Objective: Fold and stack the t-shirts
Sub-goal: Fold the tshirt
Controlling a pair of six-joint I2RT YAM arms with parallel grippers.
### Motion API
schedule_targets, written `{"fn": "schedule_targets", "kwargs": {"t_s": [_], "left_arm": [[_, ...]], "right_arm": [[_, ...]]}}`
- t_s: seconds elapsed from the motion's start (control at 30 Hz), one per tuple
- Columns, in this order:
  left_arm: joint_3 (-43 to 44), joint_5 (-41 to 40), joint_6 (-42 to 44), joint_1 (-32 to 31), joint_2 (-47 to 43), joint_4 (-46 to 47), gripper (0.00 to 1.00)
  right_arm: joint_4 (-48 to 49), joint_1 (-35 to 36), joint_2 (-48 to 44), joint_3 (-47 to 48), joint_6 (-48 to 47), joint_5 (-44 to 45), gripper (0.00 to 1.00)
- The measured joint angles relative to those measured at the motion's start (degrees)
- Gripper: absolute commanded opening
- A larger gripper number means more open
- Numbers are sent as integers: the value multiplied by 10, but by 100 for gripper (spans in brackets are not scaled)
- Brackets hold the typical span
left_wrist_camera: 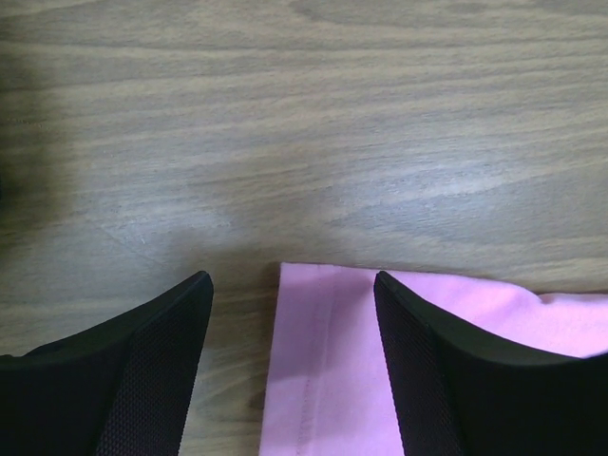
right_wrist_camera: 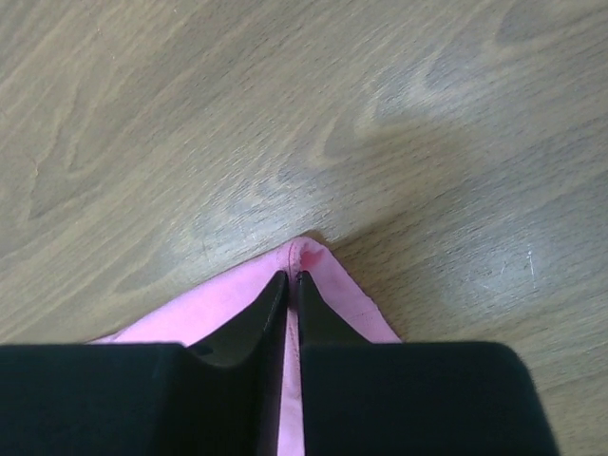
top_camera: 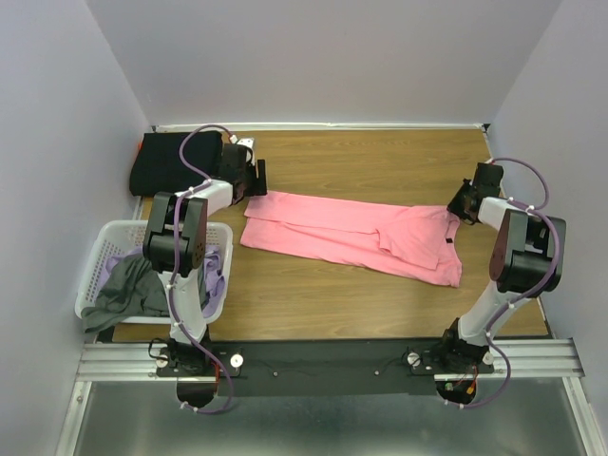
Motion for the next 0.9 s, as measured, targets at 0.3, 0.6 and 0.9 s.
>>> {"fn": "schedule_targets", "kwargs": {"t_s": [0.3, 0.6, 0.9], "left_arm": [[0, -3, 2, -5, 0, -26, 66], [3, -17, 8, -11, 2, -37, 29], [9, -17, 12, -11, 2, -39, 0]], "right_arm": [[1, -4, 4, 0, 0, -4, 4], [1, -5, 4, 0, 0, -4, 2], [1, -8, 10, 0, 0, -6, 2]]}}
